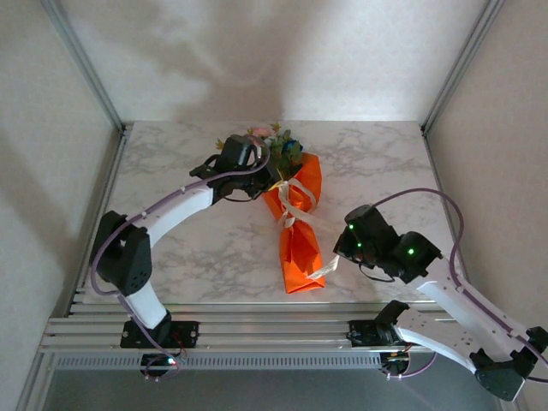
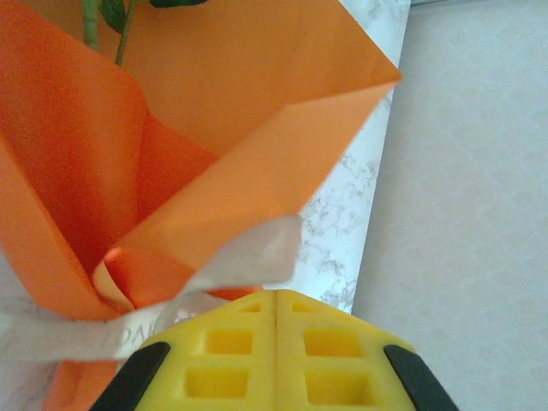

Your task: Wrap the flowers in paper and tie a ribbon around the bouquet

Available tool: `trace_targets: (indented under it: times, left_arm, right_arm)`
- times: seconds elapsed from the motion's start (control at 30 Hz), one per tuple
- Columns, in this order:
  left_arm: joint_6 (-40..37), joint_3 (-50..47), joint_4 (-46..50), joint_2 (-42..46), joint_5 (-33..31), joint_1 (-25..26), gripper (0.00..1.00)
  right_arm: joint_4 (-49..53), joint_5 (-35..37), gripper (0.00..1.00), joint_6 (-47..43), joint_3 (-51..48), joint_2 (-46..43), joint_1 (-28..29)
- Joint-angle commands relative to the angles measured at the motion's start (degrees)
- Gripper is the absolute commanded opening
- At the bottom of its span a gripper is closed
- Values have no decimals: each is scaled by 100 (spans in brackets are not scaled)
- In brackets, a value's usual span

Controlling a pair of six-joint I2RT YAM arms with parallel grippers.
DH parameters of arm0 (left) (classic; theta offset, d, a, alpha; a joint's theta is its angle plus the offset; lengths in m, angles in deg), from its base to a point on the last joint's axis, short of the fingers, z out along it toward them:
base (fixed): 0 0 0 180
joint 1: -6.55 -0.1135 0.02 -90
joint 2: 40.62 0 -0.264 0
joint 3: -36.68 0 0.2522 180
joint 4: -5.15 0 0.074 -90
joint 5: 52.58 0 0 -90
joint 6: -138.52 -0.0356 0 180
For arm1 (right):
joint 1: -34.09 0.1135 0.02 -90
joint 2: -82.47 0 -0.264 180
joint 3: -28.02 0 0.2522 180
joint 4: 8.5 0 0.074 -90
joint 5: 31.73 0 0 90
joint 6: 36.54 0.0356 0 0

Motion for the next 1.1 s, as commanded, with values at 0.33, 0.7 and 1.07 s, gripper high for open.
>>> trace_targets:
  times: [0.33,0.7,1.07]
  left_arm:
    - [543,-613,141,618,-480,604,0]
    - [561,-669,219,488,-504,780,0]
    - [608,-776,206,545,-530,806,0]
  right_arm:
    - [-603,-467,0,-1121,-652,782,-1185]
    - [-1588,-721,0,-1520,-522,1817,-1325]
    - [-1531,-1111,38,-1215,-270,1745,-1322]
